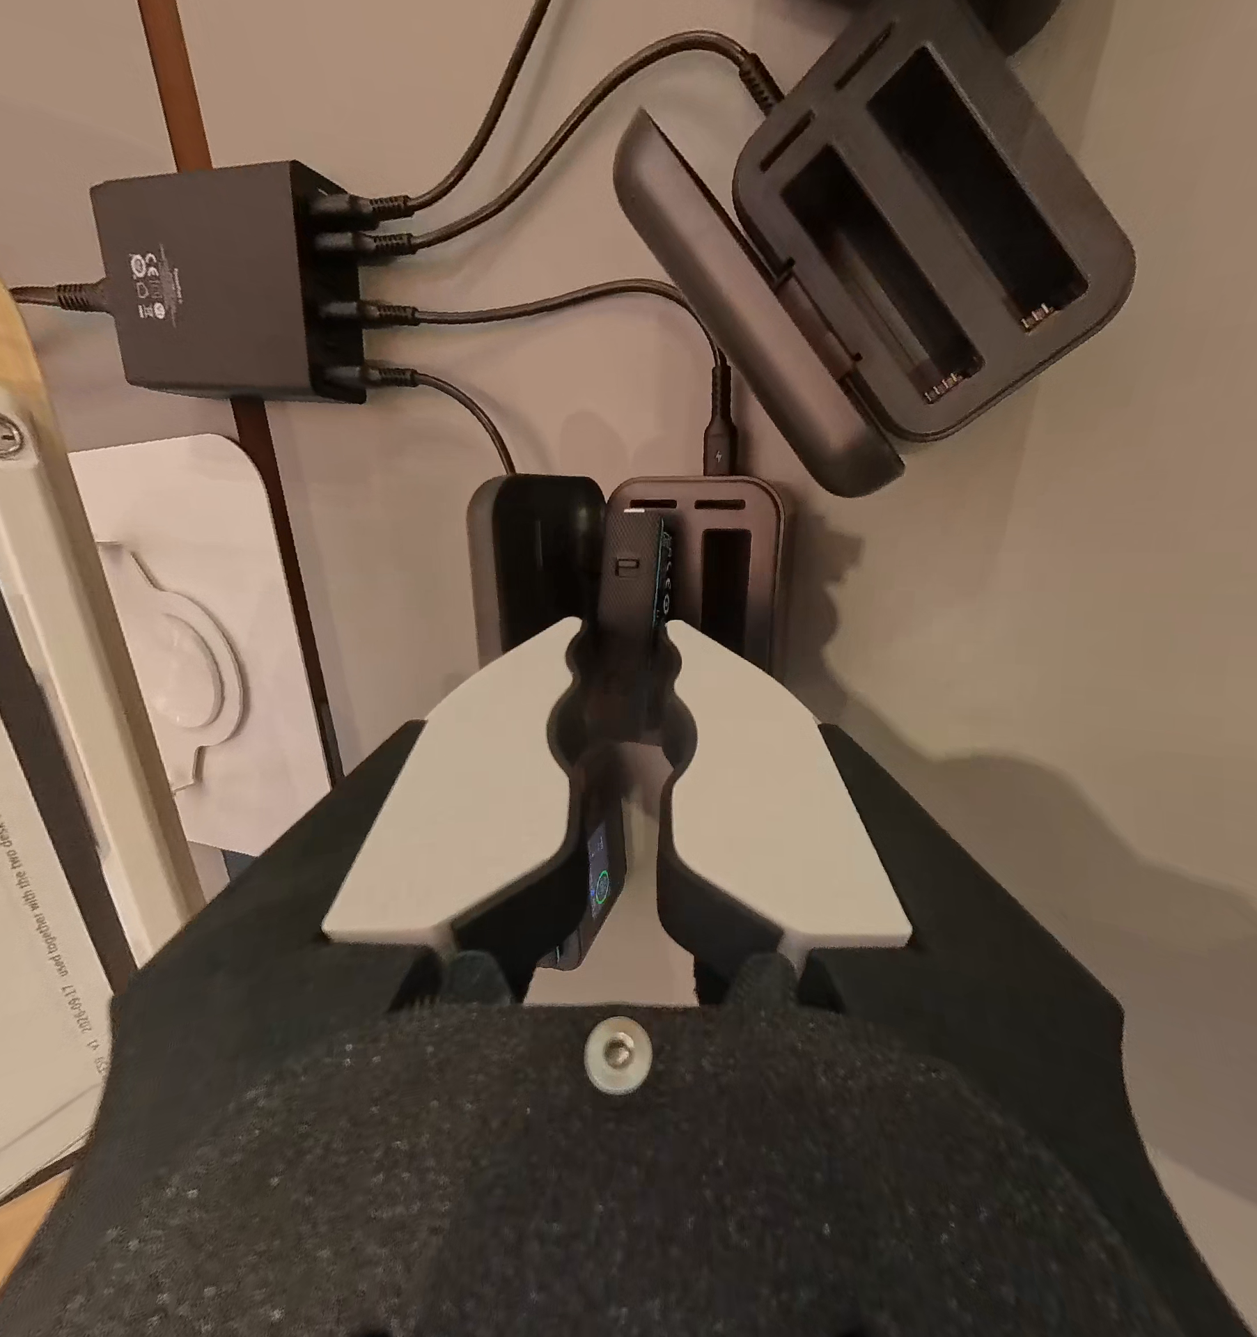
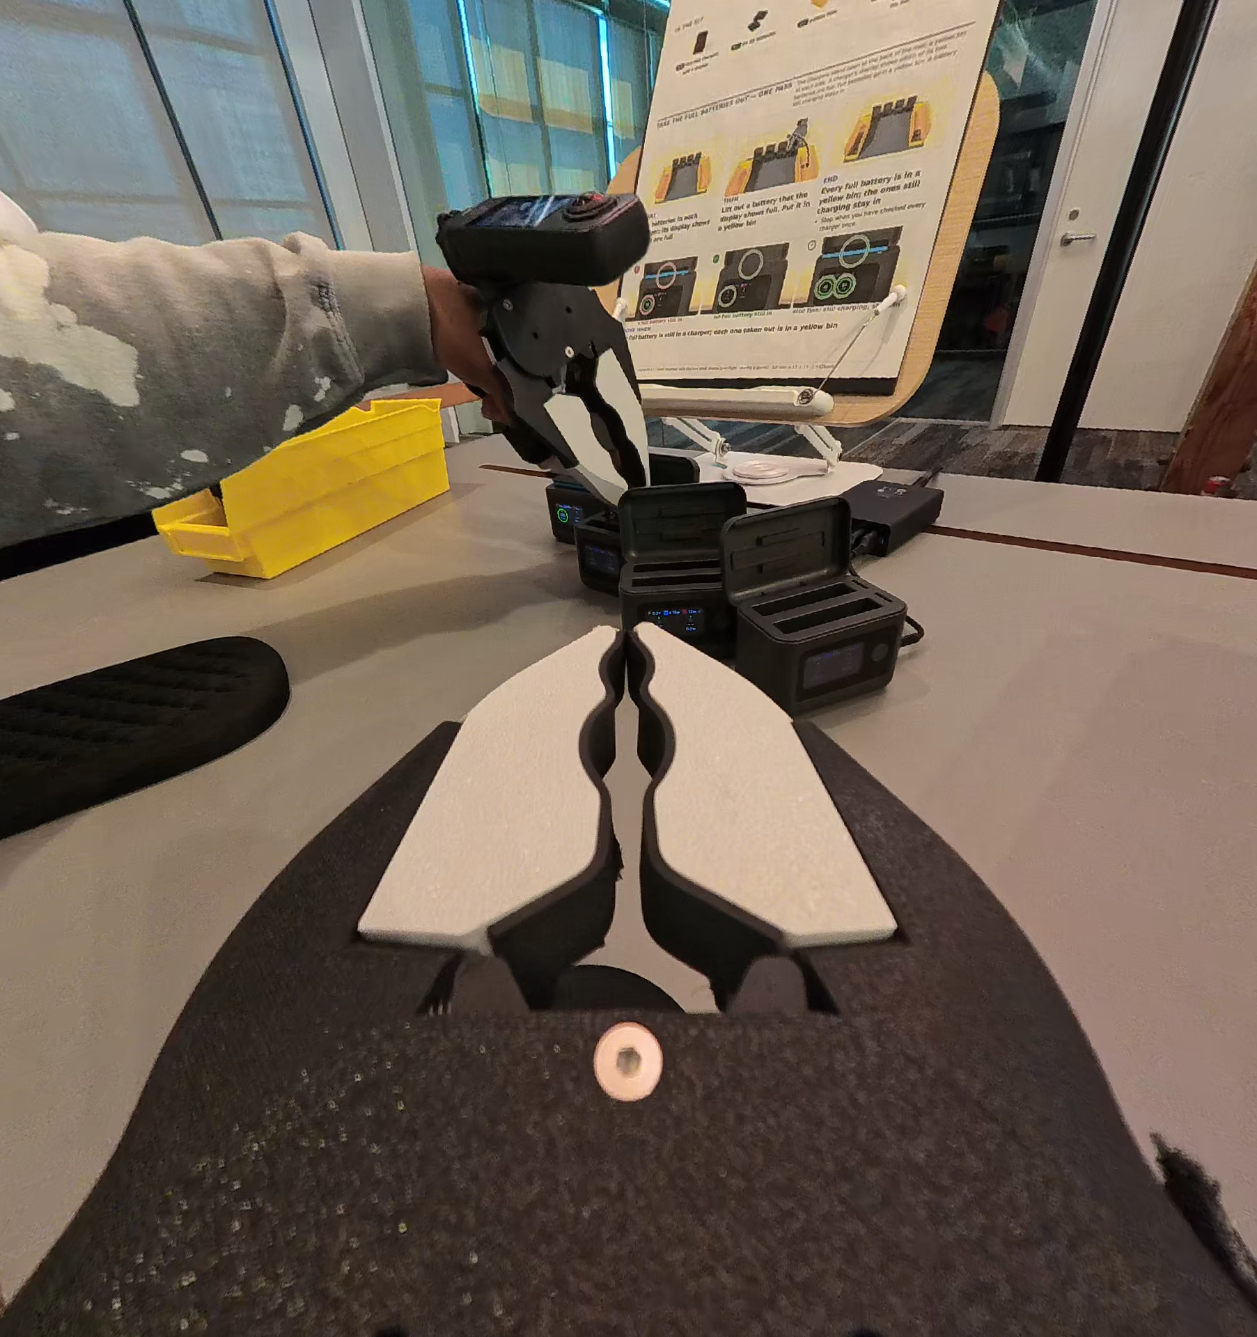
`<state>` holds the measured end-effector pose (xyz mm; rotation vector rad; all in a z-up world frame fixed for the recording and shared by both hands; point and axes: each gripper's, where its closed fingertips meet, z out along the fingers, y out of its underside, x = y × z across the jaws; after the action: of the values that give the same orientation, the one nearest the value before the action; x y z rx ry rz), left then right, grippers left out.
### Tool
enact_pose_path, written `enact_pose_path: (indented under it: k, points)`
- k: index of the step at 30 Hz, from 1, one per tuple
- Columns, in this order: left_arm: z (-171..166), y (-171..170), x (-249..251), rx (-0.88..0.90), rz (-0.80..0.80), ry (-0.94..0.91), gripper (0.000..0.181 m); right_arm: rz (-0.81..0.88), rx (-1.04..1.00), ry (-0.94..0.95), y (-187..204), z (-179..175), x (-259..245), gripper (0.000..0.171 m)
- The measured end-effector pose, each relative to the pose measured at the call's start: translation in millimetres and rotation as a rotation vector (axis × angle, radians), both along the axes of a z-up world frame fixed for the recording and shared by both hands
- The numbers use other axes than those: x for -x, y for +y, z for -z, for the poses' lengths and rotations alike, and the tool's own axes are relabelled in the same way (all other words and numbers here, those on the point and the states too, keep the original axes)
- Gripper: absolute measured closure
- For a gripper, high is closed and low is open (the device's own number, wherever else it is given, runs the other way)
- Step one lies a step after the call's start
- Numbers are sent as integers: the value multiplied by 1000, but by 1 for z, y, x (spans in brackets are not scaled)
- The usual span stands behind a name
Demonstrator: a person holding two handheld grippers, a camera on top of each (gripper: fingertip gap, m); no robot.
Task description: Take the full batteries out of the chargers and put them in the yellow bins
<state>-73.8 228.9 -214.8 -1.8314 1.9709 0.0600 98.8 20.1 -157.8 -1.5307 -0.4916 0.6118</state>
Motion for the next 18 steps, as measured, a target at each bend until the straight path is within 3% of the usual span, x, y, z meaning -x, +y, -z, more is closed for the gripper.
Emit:
enact_pose_path:
  k: [4, 12, 18]
  points:
    - [-2, -3, -1, 23, 7, -58, 166, -6, 3, 5, 0, 0, 0, 171]
    - [-9, -3, -6, 112, -64, -382, 166, -10, 2, 10, -1, -1, 0, 171]
    - [7, -5, -3, 91, -80, -403, 166, -9, 4, 7, 0, 0, 0, 171]
